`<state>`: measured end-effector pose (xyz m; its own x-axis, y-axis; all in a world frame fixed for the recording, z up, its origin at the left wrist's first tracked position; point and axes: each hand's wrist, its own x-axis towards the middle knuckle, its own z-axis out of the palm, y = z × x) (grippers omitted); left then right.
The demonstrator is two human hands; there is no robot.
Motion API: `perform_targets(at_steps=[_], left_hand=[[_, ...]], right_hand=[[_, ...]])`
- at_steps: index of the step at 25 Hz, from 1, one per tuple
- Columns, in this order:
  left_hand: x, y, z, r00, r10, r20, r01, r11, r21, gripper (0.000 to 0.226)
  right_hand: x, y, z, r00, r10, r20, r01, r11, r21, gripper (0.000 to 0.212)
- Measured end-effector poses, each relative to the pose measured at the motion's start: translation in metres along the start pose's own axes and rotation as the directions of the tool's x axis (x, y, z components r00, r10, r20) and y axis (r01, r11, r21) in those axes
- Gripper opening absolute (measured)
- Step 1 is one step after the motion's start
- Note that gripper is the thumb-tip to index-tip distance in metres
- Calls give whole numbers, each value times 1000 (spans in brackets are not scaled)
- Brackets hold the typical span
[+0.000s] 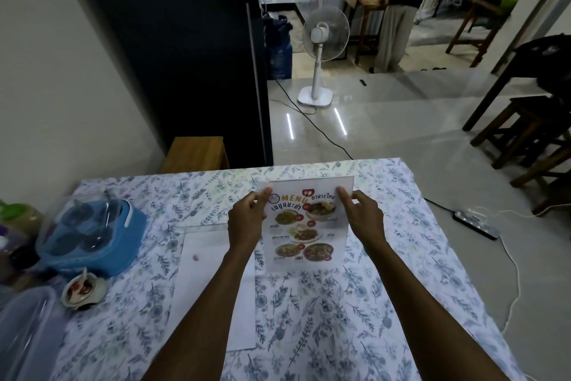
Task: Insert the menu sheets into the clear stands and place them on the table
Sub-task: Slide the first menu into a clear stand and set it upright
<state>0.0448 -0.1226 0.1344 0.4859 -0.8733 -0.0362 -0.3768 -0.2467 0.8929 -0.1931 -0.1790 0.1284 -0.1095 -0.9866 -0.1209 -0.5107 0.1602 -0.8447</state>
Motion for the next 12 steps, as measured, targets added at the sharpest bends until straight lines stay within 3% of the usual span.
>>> perform_targets(at_steps=[12], left_hand=[[5,1,10,992,-95,-87,89,993,-74,63]], right_hand=[[11,15,5,997,-73,-37,70,995,-74,56]])
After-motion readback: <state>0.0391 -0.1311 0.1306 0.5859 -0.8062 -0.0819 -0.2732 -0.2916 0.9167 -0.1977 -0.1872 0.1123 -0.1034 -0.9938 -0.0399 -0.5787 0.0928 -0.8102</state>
